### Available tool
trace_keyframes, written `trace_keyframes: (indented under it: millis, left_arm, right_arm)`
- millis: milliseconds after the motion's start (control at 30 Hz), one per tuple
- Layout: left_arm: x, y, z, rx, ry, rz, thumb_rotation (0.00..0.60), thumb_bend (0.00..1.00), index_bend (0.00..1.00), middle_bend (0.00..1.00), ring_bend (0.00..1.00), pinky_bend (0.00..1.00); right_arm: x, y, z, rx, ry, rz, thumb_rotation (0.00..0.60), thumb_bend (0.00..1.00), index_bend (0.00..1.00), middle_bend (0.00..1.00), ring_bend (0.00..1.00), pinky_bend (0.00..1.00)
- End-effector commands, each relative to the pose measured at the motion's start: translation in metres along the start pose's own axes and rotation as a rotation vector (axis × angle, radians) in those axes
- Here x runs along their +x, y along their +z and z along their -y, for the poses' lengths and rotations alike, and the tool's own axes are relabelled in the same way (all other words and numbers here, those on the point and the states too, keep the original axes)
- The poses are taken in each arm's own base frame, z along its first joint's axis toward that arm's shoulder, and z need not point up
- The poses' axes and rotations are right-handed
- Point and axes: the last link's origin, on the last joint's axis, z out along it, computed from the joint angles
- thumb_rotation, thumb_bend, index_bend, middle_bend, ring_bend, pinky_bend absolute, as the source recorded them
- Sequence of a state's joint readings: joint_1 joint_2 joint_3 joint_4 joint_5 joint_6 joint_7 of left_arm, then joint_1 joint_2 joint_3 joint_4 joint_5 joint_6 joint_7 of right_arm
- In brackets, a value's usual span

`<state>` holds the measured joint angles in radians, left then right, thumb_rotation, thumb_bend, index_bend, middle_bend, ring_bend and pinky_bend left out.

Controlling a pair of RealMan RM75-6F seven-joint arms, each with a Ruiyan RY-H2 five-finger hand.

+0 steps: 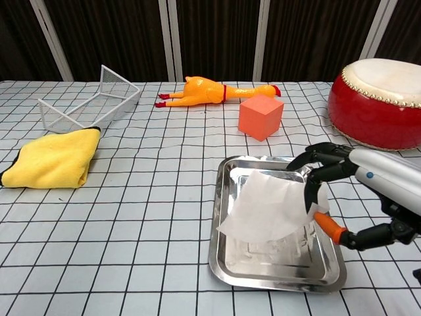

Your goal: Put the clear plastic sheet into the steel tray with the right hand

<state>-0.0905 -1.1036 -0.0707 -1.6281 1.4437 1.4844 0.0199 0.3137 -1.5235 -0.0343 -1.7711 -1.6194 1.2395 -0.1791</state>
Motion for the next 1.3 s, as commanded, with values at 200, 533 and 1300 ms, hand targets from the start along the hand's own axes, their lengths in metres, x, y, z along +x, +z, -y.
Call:
trace_keyframes:
  millis: [200,533,1300]
  left_arm:
    - [0.000,0.001,0.000,0.000,0.004,0.002,0.600,0.00,0.00,0.00,0.00,0.00]
    - [0.000,0.001,0.003,0.014,0.003,0.001,0.600,0.00,0.00,0.00,0.00,0.00]
    - [-0.002,0.000,0.001,0.014,0.016,0.014,0.600,0.00,0.00,0.00,0.00,0.00]
  right_arm:
    - [-0.003,0.006,0.009,0.059,0.034,0.049,0.600,0.57,0.65,0.20,0.03,0.00]
    - [-0.007,0.026,0.000,0.055,0.006,0.084,0.600,0.57,0.65,0.20,0.03,0.00]
    - [-0.005,-0.002,-0.027,-0.037,-0.018,0.101,0.600,0.57,0.52,0.20,0.00,0.00]
